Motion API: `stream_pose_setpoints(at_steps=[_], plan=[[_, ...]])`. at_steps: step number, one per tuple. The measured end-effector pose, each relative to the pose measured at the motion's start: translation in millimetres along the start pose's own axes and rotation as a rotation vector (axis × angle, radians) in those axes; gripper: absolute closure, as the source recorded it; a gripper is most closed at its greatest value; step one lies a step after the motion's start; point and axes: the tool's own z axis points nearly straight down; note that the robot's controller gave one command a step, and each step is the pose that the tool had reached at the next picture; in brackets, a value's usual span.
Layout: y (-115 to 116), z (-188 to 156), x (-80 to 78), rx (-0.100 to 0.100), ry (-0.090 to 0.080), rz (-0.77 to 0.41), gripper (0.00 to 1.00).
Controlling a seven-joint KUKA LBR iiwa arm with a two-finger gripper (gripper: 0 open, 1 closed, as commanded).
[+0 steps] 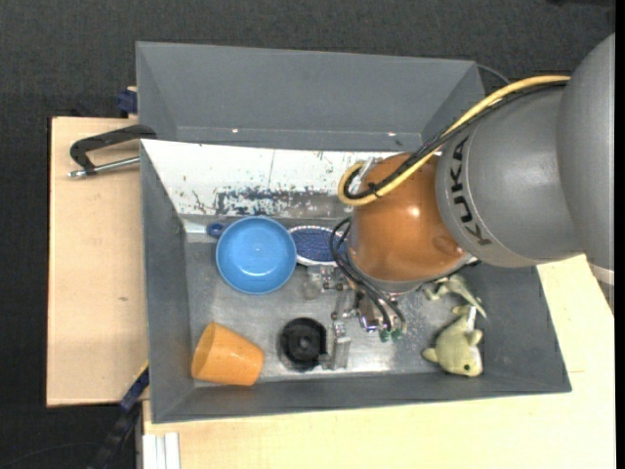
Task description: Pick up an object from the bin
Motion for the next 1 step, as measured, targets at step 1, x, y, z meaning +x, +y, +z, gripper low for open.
stream_pose_setpoints(at_steps=[1], plan=[[22.2, 36.1, 1.3, 0.002, 0.013, -0.097, 0.00]])
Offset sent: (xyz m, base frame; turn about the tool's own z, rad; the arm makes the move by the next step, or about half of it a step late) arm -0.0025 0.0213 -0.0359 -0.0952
